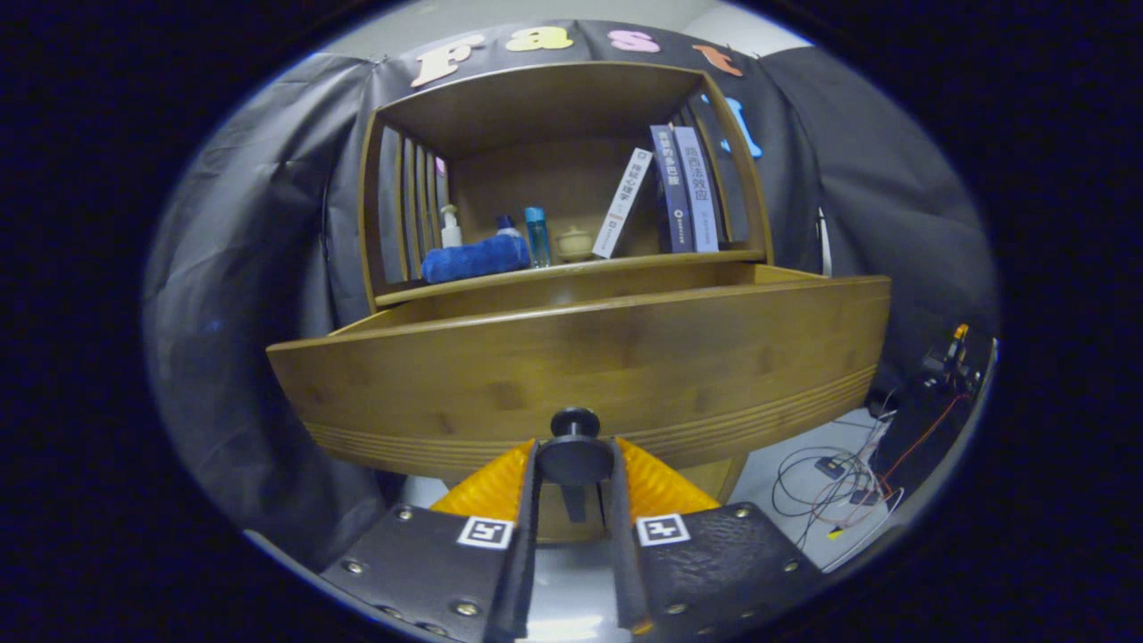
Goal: Pull open the drawer, take out the items inside it, and place them on the countertop above the cabinet.
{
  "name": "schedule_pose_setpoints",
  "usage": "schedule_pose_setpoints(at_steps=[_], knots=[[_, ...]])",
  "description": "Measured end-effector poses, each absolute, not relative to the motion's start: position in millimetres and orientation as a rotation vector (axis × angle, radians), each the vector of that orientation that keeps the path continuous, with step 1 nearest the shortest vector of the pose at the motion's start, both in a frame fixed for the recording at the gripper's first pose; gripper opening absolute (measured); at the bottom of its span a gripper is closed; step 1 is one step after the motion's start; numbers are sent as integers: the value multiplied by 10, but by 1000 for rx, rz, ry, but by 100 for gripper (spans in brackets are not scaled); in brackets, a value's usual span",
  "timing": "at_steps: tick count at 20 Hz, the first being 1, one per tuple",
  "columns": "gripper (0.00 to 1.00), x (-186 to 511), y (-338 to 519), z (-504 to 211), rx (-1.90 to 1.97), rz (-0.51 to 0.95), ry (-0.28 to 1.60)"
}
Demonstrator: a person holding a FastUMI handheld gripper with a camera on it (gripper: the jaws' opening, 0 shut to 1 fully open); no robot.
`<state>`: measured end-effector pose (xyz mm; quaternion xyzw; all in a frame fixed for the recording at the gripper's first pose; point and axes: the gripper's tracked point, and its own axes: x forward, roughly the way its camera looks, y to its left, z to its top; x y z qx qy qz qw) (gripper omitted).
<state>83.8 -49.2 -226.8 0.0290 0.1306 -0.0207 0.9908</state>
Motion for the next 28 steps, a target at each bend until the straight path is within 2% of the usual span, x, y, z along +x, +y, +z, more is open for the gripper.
schedule_pose_setpoints(at_steps=[6,10,15,20,28], knots=[[93,902,-773,-1754,14,-139,266],[95,1061,-678,-1145,-17,-124,213],[95,1424,-376,-762,-77,-62,258],[96,1831,-44,-1377,-113,53,611],[96,2235,-45,-2201,-74,-58,1019]])
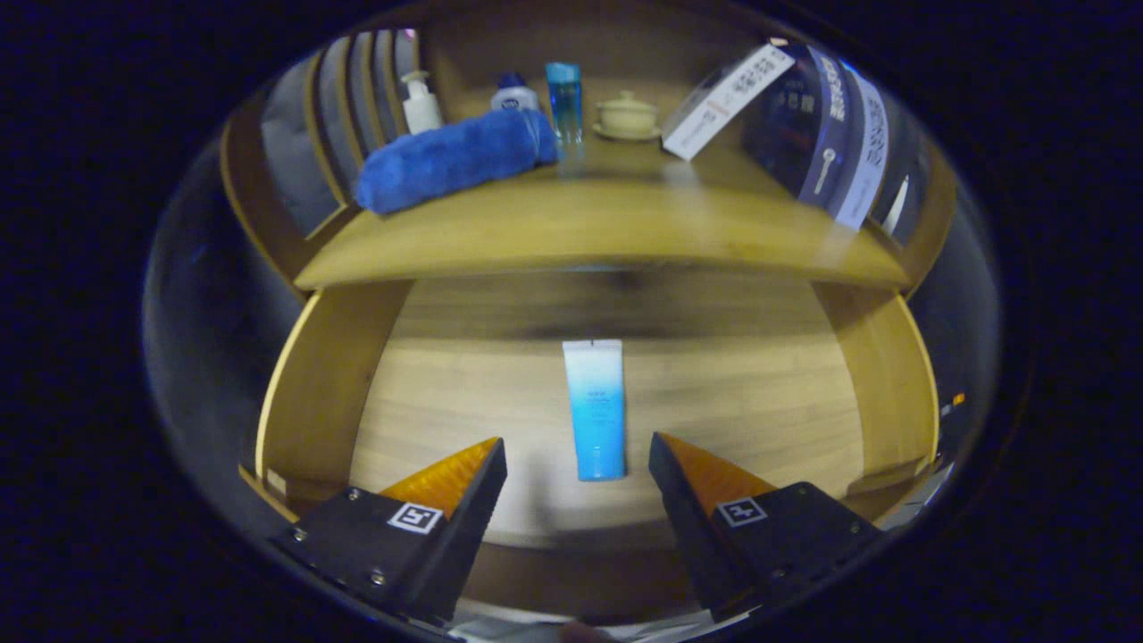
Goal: Pull open the drawer, take out the items inside it, and place them on the countertop above the cabinet.
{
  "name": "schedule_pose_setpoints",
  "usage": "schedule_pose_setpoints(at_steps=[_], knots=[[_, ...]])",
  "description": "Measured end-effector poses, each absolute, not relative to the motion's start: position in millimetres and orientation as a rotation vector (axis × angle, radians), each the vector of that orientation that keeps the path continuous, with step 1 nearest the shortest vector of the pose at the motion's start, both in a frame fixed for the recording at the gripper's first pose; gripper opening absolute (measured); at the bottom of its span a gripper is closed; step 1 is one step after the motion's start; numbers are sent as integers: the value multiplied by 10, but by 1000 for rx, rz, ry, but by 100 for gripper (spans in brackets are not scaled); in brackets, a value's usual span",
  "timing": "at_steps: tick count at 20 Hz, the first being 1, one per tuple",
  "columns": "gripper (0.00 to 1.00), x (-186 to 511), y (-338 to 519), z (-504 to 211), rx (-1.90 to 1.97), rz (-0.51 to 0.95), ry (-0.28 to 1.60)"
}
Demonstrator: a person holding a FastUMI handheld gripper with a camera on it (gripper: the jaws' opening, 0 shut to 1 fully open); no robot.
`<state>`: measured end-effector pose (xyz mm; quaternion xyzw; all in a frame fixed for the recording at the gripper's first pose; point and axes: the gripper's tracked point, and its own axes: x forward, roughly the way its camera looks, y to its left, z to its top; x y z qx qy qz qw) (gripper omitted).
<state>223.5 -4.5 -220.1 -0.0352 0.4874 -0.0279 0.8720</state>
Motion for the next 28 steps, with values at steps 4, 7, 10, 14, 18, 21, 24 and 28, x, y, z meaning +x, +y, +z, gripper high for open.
schedule_pose_setpoints(at_steps=[4,7,10,14,18,21,24,28], knots=[[94,2332,-104,-2485,-32,-106,1214],[91,2218,-144,-2623,-45,-118,1365],[90,2347,-111,-2618,-55,-103,1340],[80,2318,-194,-2645,-137,-114,1349],[57,2352,-147,-2581,-142,-95,1300],[41,2309,-114,-2554,-156,-73,1265],[41,2330,-146,-2533,-121,-55,1213],[40,2370,-206,-2237,-116,-45,1050]])
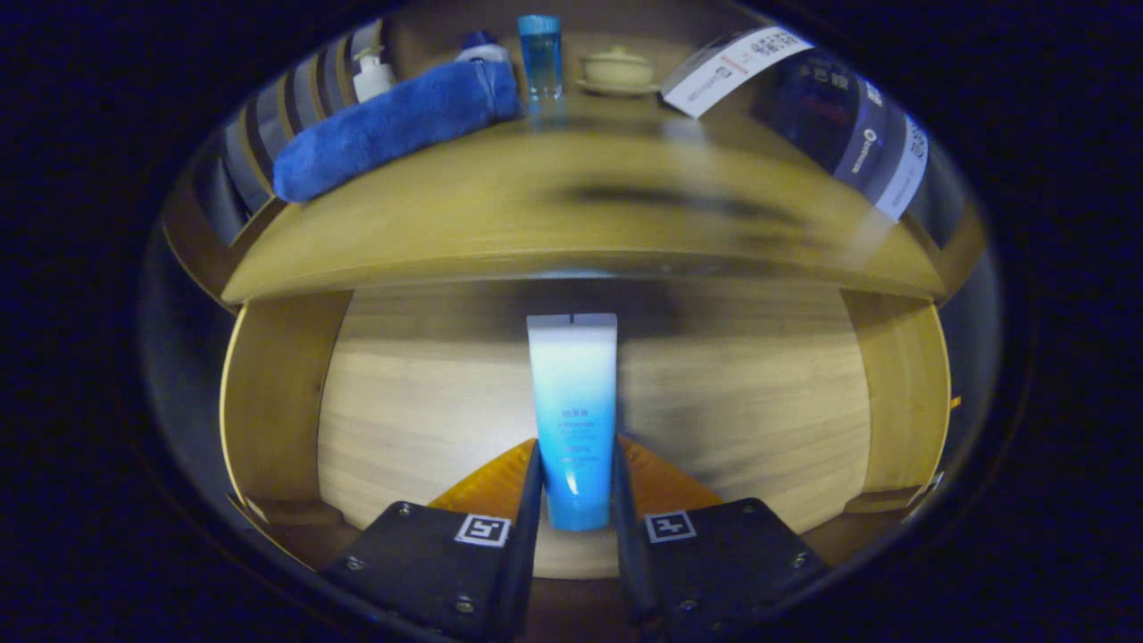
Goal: Pull open the drawer, take out the items inside it, and place them on the countertop above the cabinet.
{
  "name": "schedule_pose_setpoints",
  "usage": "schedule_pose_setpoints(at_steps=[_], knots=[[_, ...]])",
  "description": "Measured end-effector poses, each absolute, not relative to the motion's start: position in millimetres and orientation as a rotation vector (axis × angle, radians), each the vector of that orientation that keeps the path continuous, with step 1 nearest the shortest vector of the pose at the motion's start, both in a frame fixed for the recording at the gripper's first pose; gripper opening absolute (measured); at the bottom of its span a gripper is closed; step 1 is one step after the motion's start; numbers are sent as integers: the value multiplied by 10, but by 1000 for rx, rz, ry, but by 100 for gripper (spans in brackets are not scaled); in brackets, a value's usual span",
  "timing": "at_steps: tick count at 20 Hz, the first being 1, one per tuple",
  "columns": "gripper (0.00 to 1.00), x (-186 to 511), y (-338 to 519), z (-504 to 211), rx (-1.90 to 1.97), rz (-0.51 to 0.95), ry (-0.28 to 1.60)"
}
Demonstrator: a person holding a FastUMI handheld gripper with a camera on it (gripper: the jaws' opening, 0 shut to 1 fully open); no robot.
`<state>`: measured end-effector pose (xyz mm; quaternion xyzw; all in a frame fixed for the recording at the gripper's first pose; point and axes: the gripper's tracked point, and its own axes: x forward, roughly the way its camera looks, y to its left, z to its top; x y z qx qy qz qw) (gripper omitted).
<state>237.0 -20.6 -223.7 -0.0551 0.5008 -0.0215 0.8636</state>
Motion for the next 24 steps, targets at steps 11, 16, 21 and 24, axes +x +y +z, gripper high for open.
schedule_pose_setpoints(at_steps=[11,16,21,24], knots=[[40,2082,-141,-1441,70,62,696],[40,2044,-56,-845,119,117,467],[40,2234,-197,-133,162,97,267],[40,2460,-262,-9,113,61,226]])
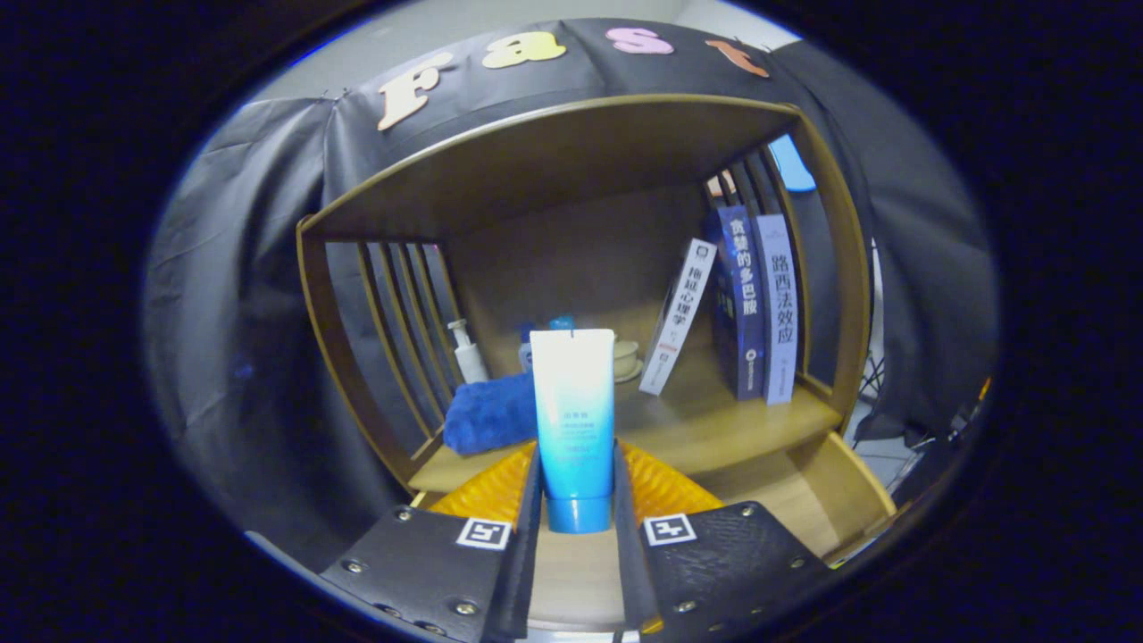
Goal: Pull open the drawer, take out the items inside it, and place them on the countertop above the cabinet.
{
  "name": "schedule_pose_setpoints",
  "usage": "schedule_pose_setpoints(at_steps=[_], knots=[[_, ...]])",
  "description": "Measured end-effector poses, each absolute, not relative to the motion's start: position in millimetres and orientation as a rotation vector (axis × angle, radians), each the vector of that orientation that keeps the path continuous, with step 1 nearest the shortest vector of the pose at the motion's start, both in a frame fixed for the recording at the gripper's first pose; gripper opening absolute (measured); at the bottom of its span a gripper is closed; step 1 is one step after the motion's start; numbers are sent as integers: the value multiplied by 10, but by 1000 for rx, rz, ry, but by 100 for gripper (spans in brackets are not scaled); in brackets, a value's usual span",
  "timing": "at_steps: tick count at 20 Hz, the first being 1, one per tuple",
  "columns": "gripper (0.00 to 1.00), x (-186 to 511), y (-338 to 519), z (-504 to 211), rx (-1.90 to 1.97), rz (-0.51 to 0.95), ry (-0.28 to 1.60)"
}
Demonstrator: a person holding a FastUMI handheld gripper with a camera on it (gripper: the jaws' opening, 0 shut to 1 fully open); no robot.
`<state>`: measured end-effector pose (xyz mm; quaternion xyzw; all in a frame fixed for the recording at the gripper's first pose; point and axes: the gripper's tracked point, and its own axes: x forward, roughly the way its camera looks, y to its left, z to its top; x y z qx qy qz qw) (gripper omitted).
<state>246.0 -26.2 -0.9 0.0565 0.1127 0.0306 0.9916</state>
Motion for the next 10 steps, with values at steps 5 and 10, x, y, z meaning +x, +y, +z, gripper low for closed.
schedule_pose_setpoints(at_steps=[5,10], knots=[[40,2945,-401,-260,82,-43,252],[40,3341,-431,-788,34,-96,354]])
